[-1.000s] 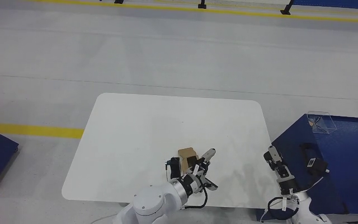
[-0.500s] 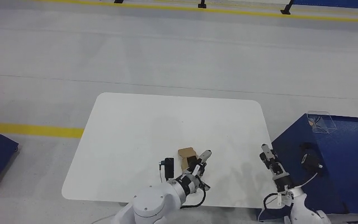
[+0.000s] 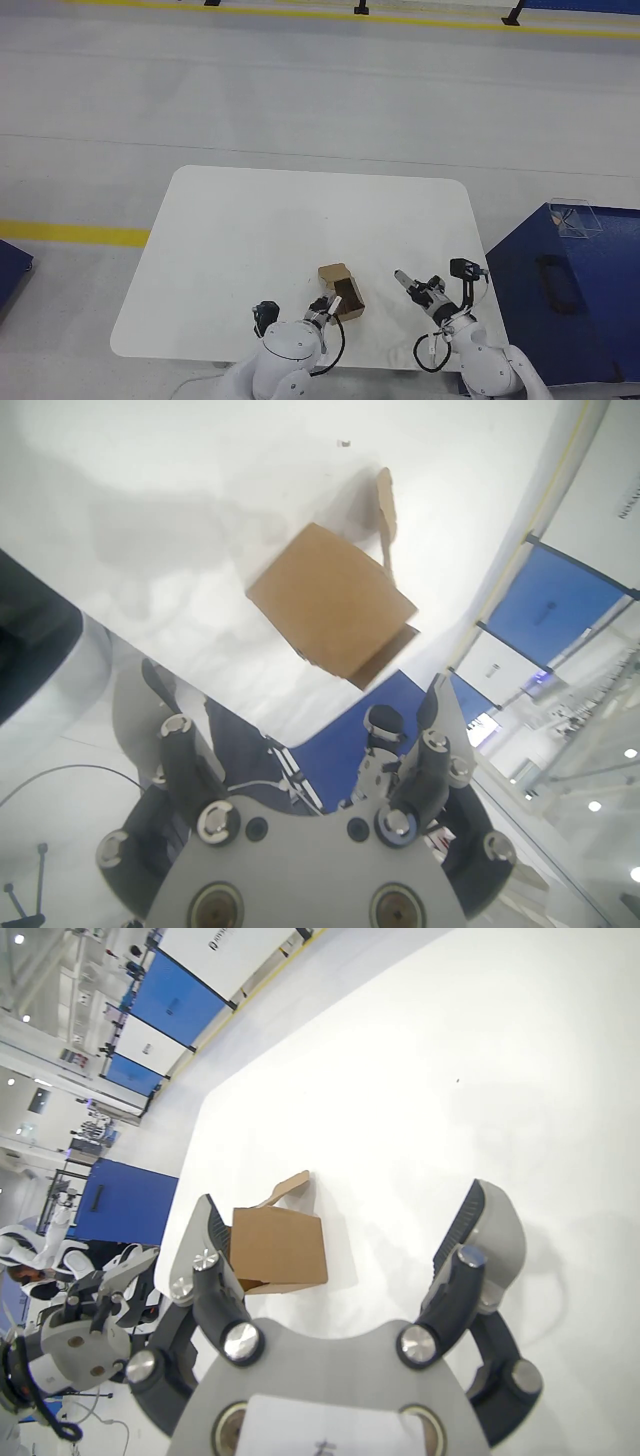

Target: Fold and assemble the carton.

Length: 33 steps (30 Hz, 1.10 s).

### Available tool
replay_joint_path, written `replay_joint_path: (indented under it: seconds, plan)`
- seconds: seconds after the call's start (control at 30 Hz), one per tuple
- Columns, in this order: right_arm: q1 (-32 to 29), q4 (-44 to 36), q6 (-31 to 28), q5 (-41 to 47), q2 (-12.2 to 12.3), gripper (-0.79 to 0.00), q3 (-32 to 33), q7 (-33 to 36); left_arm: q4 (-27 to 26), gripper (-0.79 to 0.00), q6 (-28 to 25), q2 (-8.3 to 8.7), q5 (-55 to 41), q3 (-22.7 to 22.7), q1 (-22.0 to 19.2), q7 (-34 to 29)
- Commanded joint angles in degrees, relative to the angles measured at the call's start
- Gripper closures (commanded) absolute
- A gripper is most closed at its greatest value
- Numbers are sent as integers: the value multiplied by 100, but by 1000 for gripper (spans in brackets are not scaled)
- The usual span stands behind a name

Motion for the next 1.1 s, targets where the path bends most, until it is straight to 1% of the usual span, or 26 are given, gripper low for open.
replay_joint_path:
  seconds: [0.0,0.07,0.13,0.3,0.4,0.5,0.57,0.63,0.7,0.77,0.9,1.07]
  plan:
    - [192,197,43,-170,-31,-785,-323,89,287,-785,0,-38,-223,83,-229,-15]
    - [338,350,115,-395,-61,-785,-539,54,409,-785,0,-54,-362,140,-363,-14]
    - [425,459,146,-491,-94,-785,-741,36,465,-785,0,-60,-474,202,-413,-14]
    - [510,545,126,-618,-145,-785,-1001,-41,628,-785,0,-55,-514,280,-552,-14]
    - [510,562,138,-679,-164,-785,-1074,-72,197,-785,-24,-47,-463,180,-435,9]
    - [528,630,170,-820,-180,-785,-1163,-78,-321,-785,-84,0,-339,-31,-109,69]
    - [549,701,237,-950,-196,-785,-1250,-95,-482,-785,-30,36,-325,-210,91,16]
    - [568,747,283,-1012,-217,-785,-1335,-131,-491,-785,0,70,-345,-299,192,-15]
    - [580,773,293,-1028,-234,-785,-1376,-182,-332,-785,0,95,-344,-319,197,-15]
    - [570,750,279,-997,-242,-785,-1365,-217,-82,-785,0,106,-512,-244,103,-15]
    - [494,655,212,-931,-243,-785,-1284,-241,426,-785,0,101,-958,6,-305,-15]
    - [425,599,181,-941,-246,-785,-1226,-249,857,-785,0,70,-1402,318,-743,-15]
